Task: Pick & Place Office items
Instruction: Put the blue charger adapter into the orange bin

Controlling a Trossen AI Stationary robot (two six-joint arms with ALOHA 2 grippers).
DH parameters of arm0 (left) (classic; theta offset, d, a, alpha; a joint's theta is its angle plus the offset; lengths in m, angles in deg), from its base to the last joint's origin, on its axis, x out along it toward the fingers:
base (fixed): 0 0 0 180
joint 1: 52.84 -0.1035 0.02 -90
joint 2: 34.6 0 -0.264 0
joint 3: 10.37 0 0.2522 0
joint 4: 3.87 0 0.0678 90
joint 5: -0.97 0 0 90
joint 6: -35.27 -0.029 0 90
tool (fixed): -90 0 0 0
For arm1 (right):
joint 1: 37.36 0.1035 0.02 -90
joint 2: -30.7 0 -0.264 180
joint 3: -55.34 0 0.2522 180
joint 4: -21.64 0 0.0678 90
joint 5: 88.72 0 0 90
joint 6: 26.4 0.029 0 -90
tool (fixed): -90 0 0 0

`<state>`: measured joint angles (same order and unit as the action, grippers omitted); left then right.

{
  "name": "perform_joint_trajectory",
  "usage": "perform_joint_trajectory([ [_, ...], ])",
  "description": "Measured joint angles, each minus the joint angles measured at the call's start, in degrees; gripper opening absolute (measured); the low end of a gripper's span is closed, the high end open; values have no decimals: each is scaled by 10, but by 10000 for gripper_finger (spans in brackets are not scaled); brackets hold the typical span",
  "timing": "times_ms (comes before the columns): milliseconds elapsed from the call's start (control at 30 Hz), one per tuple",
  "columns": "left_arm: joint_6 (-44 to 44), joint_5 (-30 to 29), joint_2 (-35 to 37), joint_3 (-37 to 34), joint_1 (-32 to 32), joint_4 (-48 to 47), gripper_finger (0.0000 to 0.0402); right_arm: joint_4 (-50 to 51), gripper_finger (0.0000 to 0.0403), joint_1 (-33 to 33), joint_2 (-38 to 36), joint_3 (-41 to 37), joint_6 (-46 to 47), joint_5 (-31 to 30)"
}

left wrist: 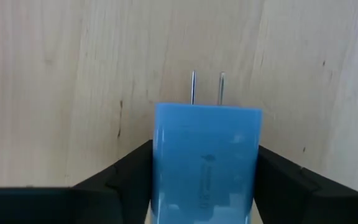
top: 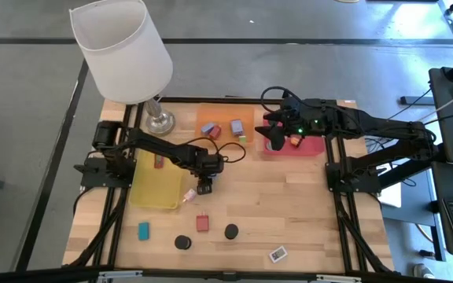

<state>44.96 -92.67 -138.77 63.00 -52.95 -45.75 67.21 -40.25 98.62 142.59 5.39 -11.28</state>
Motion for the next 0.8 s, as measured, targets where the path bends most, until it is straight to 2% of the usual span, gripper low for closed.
perform_joint_trajectory([
  [67, 1, 1, 1, 0, 0, -1, 205, 0, 322, 0, 0, 0, -6, 0],
  [233, 31, 19, 0, 18, -1, -21, 205, 0, 322, 0, 0, 0, -9, 0],
  [433, 47, 13, 25, 87, -1, -42, 205, 1, 322, 0, 0, 0, -10, 0],
  [600, 47, -47, 48, 150, -13, -44, 223, 2, 322, 0, 0, 0, -10, 0],
  [800, 53, -154, 51, 206, -63, -40, 215, 2, 322, 0, 0, 0, -10, 0],
])
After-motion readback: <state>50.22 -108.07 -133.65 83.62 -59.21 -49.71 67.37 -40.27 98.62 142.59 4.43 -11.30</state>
